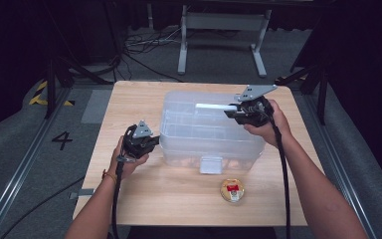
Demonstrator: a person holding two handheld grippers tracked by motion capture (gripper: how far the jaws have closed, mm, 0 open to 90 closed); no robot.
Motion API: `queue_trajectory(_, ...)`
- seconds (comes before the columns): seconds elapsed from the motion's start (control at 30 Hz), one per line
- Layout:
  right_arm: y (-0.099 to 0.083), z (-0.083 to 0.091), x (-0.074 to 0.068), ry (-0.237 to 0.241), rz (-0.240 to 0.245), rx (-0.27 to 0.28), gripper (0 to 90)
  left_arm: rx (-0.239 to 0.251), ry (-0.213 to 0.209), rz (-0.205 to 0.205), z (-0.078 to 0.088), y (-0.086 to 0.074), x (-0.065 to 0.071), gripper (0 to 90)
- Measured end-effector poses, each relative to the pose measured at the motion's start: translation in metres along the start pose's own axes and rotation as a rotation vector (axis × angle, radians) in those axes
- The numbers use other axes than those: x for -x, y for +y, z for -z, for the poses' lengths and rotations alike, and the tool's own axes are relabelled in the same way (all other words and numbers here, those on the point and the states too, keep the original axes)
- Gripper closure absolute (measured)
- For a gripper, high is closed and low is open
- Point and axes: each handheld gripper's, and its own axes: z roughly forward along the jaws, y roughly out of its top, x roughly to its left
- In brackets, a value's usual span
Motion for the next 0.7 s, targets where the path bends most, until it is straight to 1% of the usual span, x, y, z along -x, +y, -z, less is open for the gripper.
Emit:
queue_trajectory(0.1,-0.002,0.003,-0.002,0.006,0.002,0.001,72.0,0.005,0.001,0.001,0.002,-0.001,0.003,90.0)
queue_trajectory(0.2,-0.003,0.005,-0.003,0.011,0.008,0.002,72.1,0.004,-0.005,-0.007,0.005,-0.001,0.007,90.0)
queue_trajectory(0.23,-0.004,0.006,-0.003,0.015,0.010,0.004,72.1,0.005,0.004,-0.015,0.005,-0.001,0.010,90.0)
queue_trajectory(0.3,-0.005,0.008,-0.003,0.018,0.013,0.000,72.0,-0.001,0.002,-0.022,0.007,-0.001,0.014,90.0)
queue_trajectory(0.37,-0.006,0.009,-0.003,0.020,0.015,0.001,71.9,-0.003,0.004,-0.040,0.009,-0.002,0.019,90.0)
queue_trajectory(0.43,-0.007,0.010,-0.004,0.020,0.020,-0.001,71.8,-0.007,0.013,-0.041,0.011,-0.003,0.023,90.0)
queue_trajectory(0.47,-0.007,0.010,-0.004,0.018,0.024,0.000,71.8,-0.007,0.015,-0.046,0.011,-0.003,0.023,90.0)
queue_trajectory(0.57,-0.006,0.010,-0.005,0.018,0.025,-0.002,71.7,-0.004,0.004,-0.047,0.013,-0.005,0.024,90.0)
queue_trajectory(0.6,-0.007,0.010,-0.005,0.021,0.024,0.003,71.7,-0.005,0.011,-0.052,0.014,-0.005,0.025,90.0)
queue_trajectory(0.67,-0.007,0.010,-0.005,0.023,0.015,0.006,71.6,-0.005,0.013,-0.055,0.015,-0.006,0.027,90.0)
queue_trajectory(0.7,-0.007,0.010,-0.007,0.020,0.015,0.006,71.6,-0.007,0.007,-0.060,0.017,-0.007,0.027,90.0)
